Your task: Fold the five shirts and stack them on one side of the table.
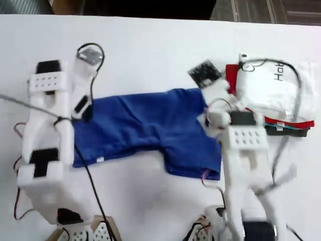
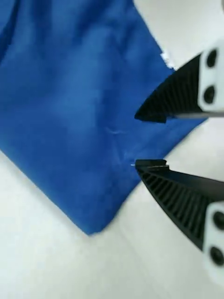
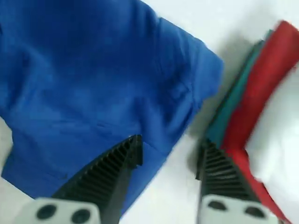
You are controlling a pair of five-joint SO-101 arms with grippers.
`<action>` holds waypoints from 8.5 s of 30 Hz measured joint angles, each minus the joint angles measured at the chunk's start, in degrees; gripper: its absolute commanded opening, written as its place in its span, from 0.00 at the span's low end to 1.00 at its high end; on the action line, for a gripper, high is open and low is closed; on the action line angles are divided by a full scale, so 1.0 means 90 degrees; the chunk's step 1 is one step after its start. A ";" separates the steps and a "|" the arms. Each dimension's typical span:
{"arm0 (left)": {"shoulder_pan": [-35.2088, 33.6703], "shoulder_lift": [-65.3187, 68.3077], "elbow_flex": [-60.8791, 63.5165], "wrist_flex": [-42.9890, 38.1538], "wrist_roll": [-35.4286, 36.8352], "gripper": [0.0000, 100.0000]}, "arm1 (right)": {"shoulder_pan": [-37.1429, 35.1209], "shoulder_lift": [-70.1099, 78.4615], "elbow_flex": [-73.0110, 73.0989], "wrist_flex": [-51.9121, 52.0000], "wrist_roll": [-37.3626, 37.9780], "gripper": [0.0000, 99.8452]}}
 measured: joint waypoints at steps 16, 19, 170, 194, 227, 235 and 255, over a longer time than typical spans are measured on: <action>-0.0117 0.3995 -0.4171 0.1358 0.0234 0.03 | -0.0166 0.4181 -0.3350 0.0137 -0.0391 0.02; -0.0479 0.4591 -0.5314 0.1602 0.0225 0.03 | -0.0117 0.4542 -0.3516 0.0137 -0.0391 0.02; -0.0703 -0.1426 0.4464 -0.3399 -0.0391 0.02 | -0.3292 0.0947 0.0166 0.1006 0.1055 0.20; -0.0703 -0.1426 0.4464 -0.3399 -0.0391 0.02 | -0.3243 0.2842 -0.0010 -0.0195 0.0615 0.02; -0.0703 -0.1426 0.4464 -0.3399 -0.0391 0.02 | -0.3800 0.1797 0.0117 0.0821 0.0186 0.02; -0.0703 -0.1426 0.4464 -0.3399 -0.0391 0.02 | -0.3800 0.1797 0.0567 0.0469 0.0186 0.11; -0.0703 -0.1426 0.4464 -0.3399 -0.0391 0.02 | -0.1641 0.1055 -0.0889 0.0313 0.0166 0.02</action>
